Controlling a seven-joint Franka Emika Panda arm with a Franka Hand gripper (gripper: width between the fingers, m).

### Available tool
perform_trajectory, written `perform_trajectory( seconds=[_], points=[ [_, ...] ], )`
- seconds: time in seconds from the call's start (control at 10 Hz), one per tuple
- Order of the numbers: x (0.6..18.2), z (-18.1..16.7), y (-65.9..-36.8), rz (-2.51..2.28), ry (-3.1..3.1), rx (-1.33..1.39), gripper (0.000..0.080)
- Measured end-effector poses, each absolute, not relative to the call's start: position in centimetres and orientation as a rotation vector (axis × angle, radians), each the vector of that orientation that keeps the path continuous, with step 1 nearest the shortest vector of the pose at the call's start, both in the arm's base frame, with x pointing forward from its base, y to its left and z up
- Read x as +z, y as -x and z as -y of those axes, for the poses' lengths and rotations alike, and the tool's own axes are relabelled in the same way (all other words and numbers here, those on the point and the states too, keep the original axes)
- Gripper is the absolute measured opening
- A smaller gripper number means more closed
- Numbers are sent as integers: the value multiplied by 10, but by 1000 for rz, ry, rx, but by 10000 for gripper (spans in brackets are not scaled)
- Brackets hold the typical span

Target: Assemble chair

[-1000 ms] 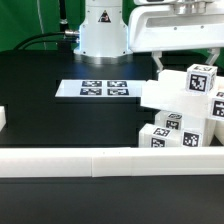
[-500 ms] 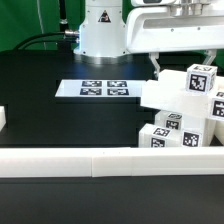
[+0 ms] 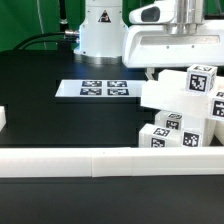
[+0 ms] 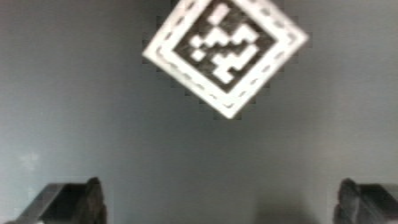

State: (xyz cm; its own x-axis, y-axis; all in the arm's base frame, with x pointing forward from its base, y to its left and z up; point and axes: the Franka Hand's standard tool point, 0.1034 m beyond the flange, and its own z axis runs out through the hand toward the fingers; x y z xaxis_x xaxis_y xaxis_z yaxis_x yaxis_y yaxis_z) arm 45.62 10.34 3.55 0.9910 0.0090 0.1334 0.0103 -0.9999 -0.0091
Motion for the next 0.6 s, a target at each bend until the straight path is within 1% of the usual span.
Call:
perform_trajectory(
  seconds=[0.3, 0.5, 0.6],
  points=[
    [33, -103, -455, 15, 3127, -210, 649],
    [16, -105, -449, 27, 3142, -207, 649],
    [11, -106, -446, 33, 3146, -200, 649]
  ],
)
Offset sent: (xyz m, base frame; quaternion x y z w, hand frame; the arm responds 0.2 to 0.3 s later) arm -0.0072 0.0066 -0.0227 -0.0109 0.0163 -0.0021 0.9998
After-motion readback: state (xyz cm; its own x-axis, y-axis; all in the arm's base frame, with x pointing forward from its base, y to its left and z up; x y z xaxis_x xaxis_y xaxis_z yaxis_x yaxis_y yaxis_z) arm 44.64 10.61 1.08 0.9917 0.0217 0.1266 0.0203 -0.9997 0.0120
